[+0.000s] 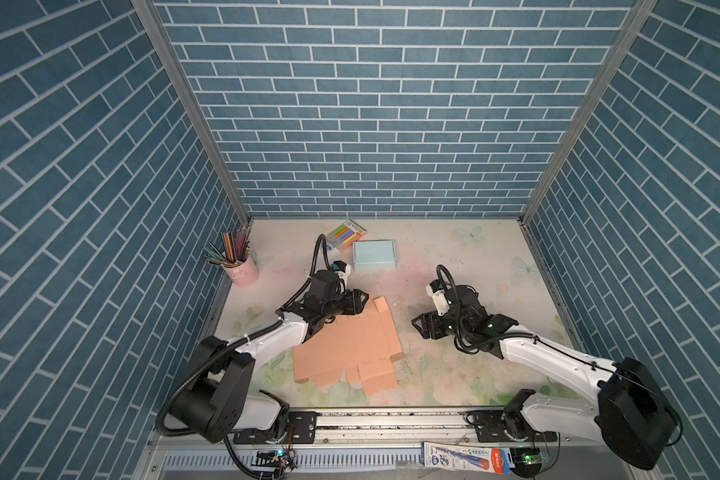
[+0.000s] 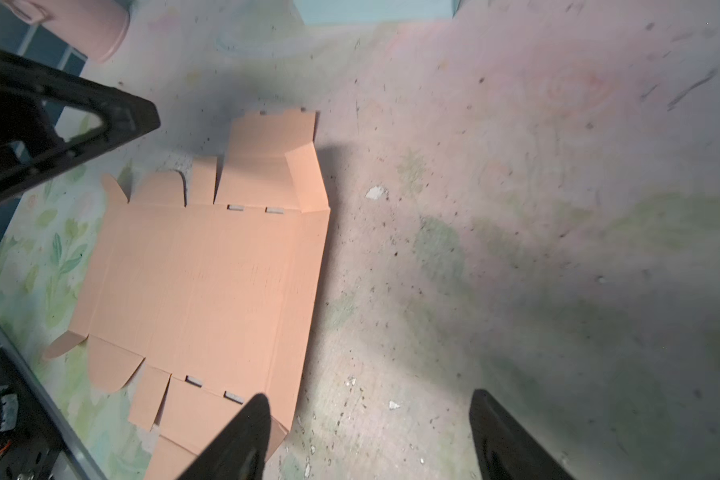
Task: Fold the paper box
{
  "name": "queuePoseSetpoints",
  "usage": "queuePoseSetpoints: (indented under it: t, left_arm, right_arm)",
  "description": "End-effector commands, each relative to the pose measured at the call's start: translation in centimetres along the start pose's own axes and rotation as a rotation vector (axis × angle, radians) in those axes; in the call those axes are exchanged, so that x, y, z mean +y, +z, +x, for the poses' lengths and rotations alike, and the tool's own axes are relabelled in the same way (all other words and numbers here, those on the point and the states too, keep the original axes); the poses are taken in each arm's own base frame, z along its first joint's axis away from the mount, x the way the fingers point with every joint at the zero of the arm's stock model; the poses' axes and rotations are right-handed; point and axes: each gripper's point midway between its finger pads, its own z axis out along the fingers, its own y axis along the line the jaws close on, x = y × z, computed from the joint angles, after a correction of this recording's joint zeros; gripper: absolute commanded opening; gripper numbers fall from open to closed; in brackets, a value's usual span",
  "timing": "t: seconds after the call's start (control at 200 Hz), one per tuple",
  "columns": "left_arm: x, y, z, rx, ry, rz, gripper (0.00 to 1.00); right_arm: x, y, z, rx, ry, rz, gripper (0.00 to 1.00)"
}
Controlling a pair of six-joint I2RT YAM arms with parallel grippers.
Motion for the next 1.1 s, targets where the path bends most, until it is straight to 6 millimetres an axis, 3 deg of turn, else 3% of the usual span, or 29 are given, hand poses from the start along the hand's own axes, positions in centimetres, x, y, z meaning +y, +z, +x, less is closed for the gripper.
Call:
queuePoseSetpoints:
  t: [0.0, 0.155, 0.345, 0.555, 0.715, 0.965, 1.095]
  left_arm:
    - [0.2, -1.7, 1.8, 0.001, -0.027, -0.001, 0.58]
    - [0.6, -3.0, 4.2, 0.020, -0.049, 0.006, 0.58]
    - [0.7, -2.6, 7.1, 0.067, -0.077, 0.037, 0.52]
    - [0.7, -2.0, 8.6, 0.084, -0.098, 0.053, 0.44]
    - [1.9, -1.7, 9.8, 0.087, -0.117, 0.015, 0.38]
    - [2.3, -1.3, 11.0, 0.103, -0.160, 0.017, 0.36]
    - [2.5, -1.2, 11.6, 0.109, -0.175, 0.013, 0.35]
  right_arm:
    - [2.7, 1.0, -1.5, 0.015, 0.037, -0.136, 0.74]
    - [3.5, 2.9, -0.8, 0.052, 0.076, -0.210, 0.72]
    - [3.6, 4.1, -0.2, 0.058, 0.121, -0.249, 0.66]
    - [3.6, 5.3, 0.6, 0.080, 0.149, -0.275, 0.58]
    - [3.8, 6.5, 1.2, 0.082, 0.166, -0.277, 0.57]
    - [4.4, 7.7, 2.4, 0.102, 0.209, -0.344, 0.57]
    - [4.9, 8.0, 2.6, 0.106, 0.209, -0.363, 0.50]
